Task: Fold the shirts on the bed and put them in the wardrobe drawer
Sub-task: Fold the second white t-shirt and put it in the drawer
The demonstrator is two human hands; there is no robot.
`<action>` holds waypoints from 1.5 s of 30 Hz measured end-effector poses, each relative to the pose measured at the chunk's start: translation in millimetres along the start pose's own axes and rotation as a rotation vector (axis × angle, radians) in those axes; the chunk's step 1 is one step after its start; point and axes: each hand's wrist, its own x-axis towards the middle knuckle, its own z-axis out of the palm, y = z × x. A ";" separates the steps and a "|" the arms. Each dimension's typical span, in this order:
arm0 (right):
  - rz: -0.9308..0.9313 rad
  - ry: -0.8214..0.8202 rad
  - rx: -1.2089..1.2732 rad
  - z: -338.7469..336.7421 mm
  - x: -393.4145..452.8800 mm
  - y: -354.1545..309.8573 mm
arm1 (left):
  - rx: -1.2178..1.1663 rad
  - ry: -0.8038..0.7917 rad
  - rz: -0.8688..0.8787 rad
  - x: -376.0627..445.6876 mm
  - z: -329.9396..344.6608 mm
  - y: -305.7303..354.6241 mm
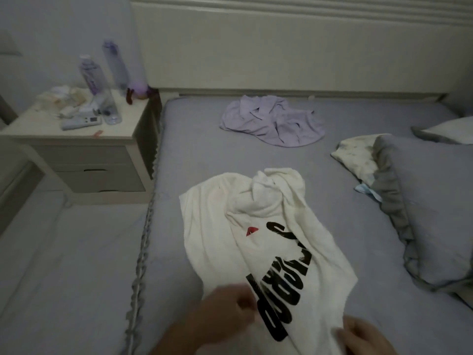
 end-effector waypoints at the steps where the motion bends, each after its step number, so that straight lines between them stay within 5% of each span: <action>1: -0.004 0.060 -0.023 0.5 7.0 -8.9 | -0.032 0.159 0.027 9.0 -8.6 -0.6; 5: -0.176 0.340 -0.257 16.7 54.1 -102.7 | 0.054 0.691 -0.041 56.3 -58.7 -13.0; 14: -0.187 0.440 -0.942 60.1 150.0 -247.7 | -0.549 0.751 -0.286 132.9 -150.8 -61.0; 16: -0.333 0.424 -0.847 61.1 167.5 -263.4 | -0.585 0.707 -0.310 146.3 -162.7 -63.5; 18: -0.464 0.193 -0.557 66.1 176.9 -271.1 | -0.517 0.661 -0.247 154.2 -166.0 -58.5; 21: -0.401 -0.016 -0.388 64.9 174.9 -260.8 | -0.429 0.651 -0.057 147.1 -163.3 -51.0; 24: -0.385 0.120 -0.093 36.3 163.3 -231.1 | -0.798 0.591 0.228 114.7 -173.8 -69.1; 26: -0.338 0.304 0.123 13.3 155.9 -211.5 | -0.951 0.628 0.246 94.6 -190.4 -93.1; 31: -0.090 0.375 -0.219 -1.3 163.0 -197.1 | -0.402 0.654 -0.214 105.0 -202.6 -119.3; 33: -0.325 0.464 -0.374 10.9 159.5 -212.1 | -0.121 0.746 -0.199 113.9 -204.4 -106.4; 35: -0.522 0.343 -0.440 33.6 158.0 -228.2 | 0.068 0.800 -0.068 129.3 -203.2 -80.8; 38: -0.354 -0.028 -0.480 78.7 159.0 -245.2 | 0.112 0.533 0.014 157.3 -182.8 -41.7; 41: -0.227 -0.171 -0.524 104.5 160.8 -245.1 | 0.355 0.111 -0.053 165.4 -155.3 -20.8; 45: -0.494 -0.228 -0.403 102.2 155.9 -243.5 | 0.006 -0.094 0.118 137.8 -158.8 -17.0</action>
